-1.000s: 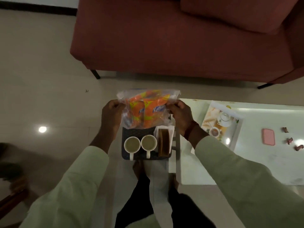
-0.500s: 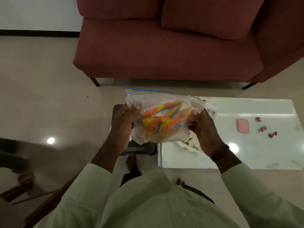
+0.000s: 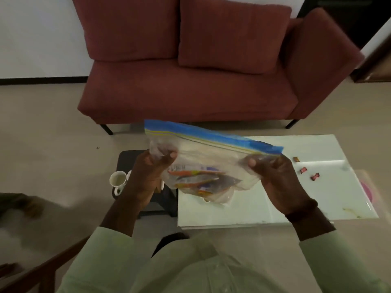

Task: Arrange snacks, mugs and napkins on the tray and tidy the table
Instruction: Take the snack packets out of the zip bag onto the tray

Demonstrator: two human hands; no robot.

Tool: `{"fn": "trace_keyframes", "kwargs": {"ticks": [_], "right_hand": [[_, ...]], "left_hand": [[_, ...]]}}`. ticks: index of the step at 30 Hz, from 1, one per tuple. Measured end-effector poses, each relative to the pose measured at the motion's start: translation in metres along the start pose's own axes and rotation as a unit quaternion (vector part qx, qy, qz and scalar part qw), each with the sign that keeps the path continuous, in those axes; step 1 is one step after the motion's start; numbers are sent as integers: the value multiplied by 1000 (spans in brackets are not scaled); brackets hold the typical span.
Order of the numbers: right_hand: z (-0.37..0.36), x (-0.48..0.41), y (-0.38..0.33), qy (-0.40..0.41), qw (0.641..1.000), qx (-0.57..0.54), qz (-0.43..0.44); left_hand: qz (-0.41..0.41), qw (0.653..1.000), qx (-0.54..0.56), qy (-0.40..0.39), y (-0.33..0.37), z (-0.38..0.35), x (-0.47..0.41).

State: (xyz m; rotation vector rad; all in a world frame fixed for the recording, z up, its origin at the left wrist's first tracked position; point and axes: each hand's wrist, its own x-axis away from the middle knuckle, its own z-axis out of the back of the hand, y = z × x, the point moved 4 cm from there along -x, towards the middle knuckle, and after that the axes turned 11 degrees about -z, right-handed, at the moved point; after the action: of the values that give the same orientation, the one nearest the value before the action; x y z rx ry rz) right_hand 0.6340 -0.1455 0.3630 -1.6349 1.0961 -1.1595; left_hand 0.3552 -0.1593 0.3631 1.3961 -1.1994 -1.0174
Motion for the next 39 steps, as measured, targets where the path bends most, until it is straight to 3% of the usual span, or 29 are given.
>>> {"fn": "trace_keyframes", "kwargs": {"ticks": [3, 8, 9, 11, 14, 23, 24, 26, 28, 31, 34, 37, 39], "right_hand": [[3, 6, -19, 47, 997, 48, 47], [-13, 5, -24, 125, 978, 131, 104], [-15, 5, -20, 139, 970, 166, 107], [-19, 6, -10, 161, 954, 229, 103], [-20, 12, 7, 188, 924, 312, 121], [10, 44, 31, 138, 847, 438, 269], [16, 44, 33, 134, 848, 441, 261], [33, 45, 35, 103, 888, 418, 164], [46, 46, 35, 34, 934, 355, 37], [60, 35, 28, -32, 969, 238, -52], [74, 10, 20, 18, 960, 251, -120], [88, -14, 18, 7, 943, 294, -156], [98, -26, 17, -9, 938, 308, -161]], "left_hand": [[4, 1000, 18, 24, 4, -10, -6], [-10, 959, -164, 230, 2, -14, -7], [7, 963, -156, 221, -1, -19, -7], [86, 985, -73, 128, -11, -37, -9], [219, 975, -18, -17, -21, -68, -11], [315, 943, -59, -87, -53, -108, -8], [321, 942, -47, -82, -57, -113, -6], [327, 942, -24, -66, -62, -124, -2], [323, 944, -9, -61, -65, -138, 0], [320, 946, -14, -48, -66, -158, 6], [294, 952, -74, -40, -70, -180, 11], [269, 954, -129, -31, -76, -202, 11], [273, 956, -101, -28, -79, -213, 10]]}}
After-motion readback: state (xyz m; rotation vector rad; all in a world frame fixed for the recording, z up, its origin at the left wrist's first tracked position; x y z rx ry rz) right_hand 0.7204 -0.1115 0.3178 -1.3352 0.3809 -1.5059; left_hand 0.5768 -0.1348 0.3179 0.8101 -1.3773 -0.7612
